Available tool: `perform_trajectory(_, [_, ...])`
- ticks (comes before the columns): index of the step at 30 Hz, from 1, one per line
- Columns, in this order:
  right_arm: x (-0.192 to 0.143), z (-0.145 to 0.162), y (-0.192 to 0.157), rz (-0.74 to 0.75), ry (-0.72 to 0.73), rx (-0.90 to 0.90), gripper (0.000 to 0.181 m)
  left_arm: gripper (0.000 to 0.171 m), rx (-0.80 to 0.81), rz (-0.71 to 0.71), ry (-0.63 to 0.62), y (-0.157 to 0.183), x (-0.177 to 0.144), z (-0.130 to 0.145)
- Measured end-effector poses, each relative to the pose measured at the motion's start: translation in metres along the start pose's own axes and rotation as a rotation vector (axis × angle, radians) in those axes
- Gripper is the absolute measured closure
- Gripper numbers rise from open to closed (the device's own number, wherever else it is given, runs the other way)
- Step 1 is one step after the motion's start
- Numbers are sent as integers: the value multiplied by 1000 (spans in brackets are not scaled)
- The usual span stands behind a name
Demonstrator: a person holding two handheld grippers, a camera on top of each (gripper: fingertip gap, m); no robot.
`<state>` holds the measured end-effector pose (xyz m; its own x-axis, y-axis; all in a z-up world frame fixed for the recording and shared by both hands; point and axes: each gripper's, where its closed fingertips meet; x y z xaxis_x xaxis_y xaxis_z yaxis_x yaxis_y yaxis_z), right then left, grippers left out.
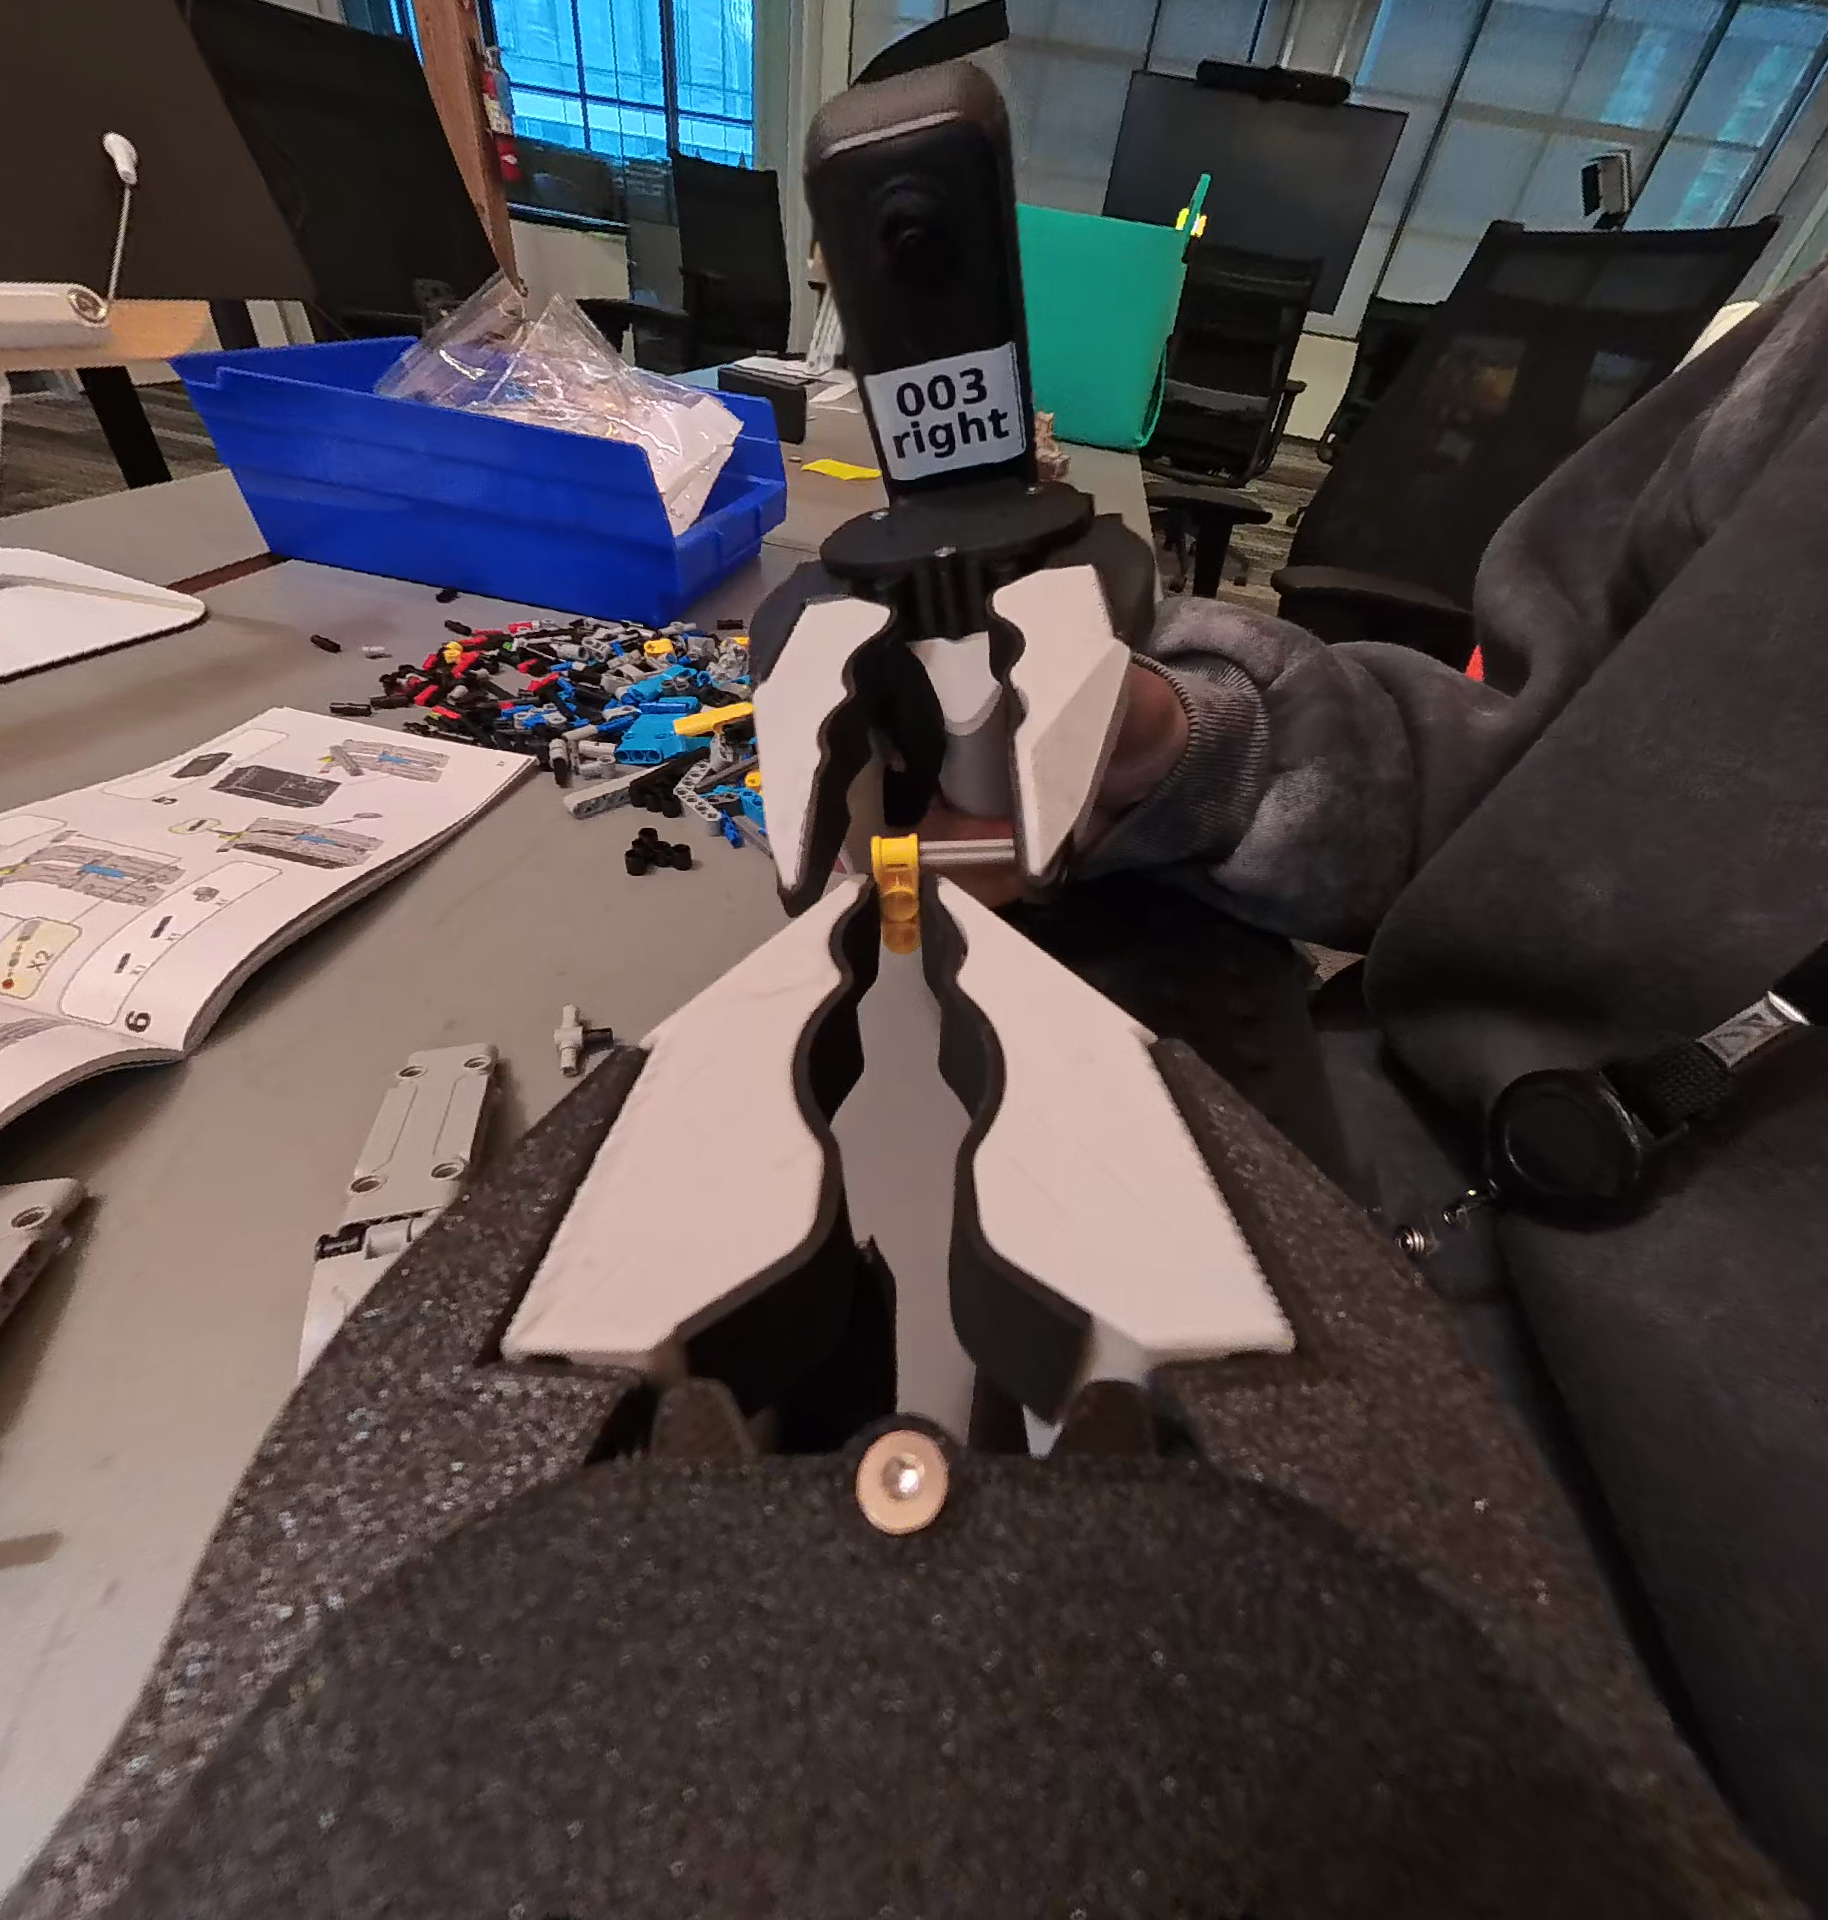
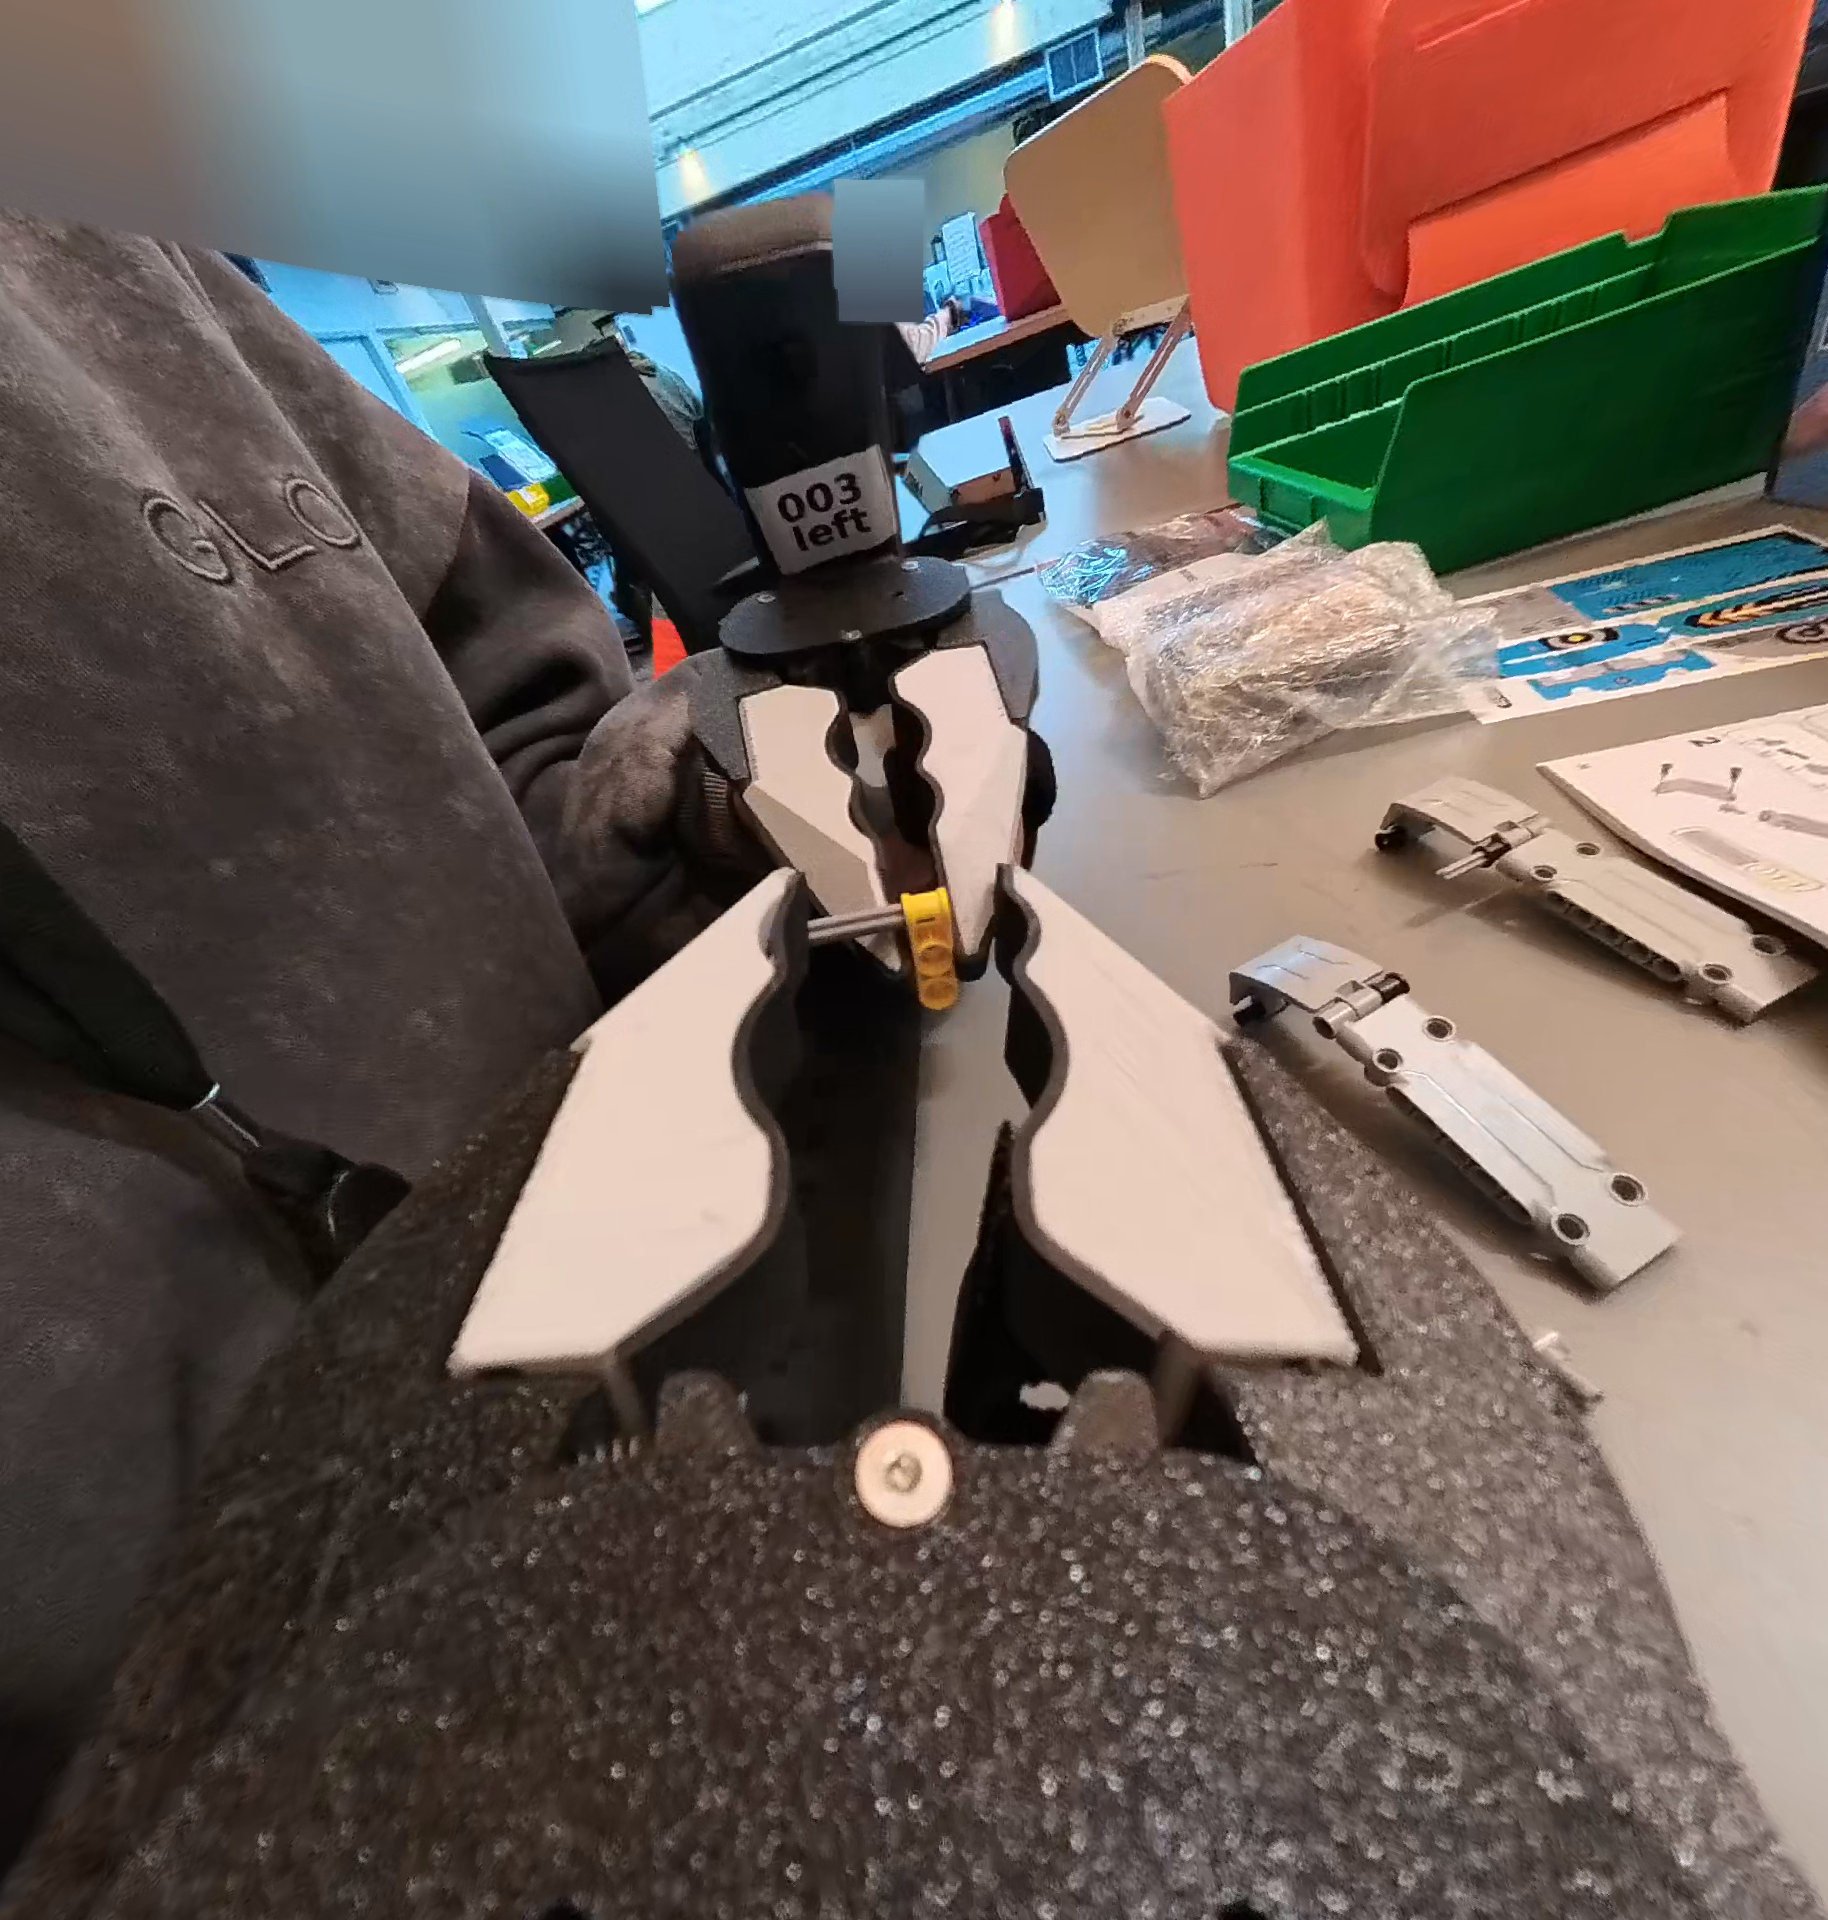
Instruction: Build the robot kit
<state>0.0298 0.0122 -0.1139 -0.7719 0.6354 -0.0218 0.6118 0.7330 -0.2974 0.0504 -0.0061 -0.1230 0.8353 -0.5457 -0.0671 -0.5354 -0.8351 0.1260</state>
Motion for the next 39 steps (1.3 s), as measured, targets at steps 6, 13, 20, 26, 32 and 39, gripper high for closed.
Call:
perform_trajectory(6, [-1, 0, -3, -24, 6, -6, 153, 166, 13, 16, 1, 5, 1, 0])
perform_trajectory(13, [-1, -3, -4, -38, 23, -13, 156, 166, -7, 26, 16, 7, 1, -3])
perform_trajectory(20, [-2, -5, 6, 39, 38, -9, 148, 165, -28, 13, 21, 2, 1, -3])
perform_trajectory(26, [-3, -5, 13, 72, 52, 18, 147, 165, -47, -16, 23, -5, 0, -3])
perform_trajectory(32, [-10, -9, 23, 128, 81, 33, 152, 165, -67, -88, 56, -19, -4, -7])
perform_trajectory(39, [-23, -15, 41, 210, 139, 85, 152, 165, -170, -432, 27, -85, -30, 7])
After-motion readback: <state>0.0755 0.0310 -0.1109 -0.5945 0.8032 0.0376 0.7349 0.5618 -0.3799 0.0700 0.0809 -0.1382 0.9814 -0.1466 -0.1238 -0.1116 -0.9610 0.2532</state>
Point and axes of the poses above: each gripper's, where its closed fingertips meet, x out along the fingers, z out of its underside, y = z × x across the jaws, and after that the axes turned 4 degrees about y, right-handed
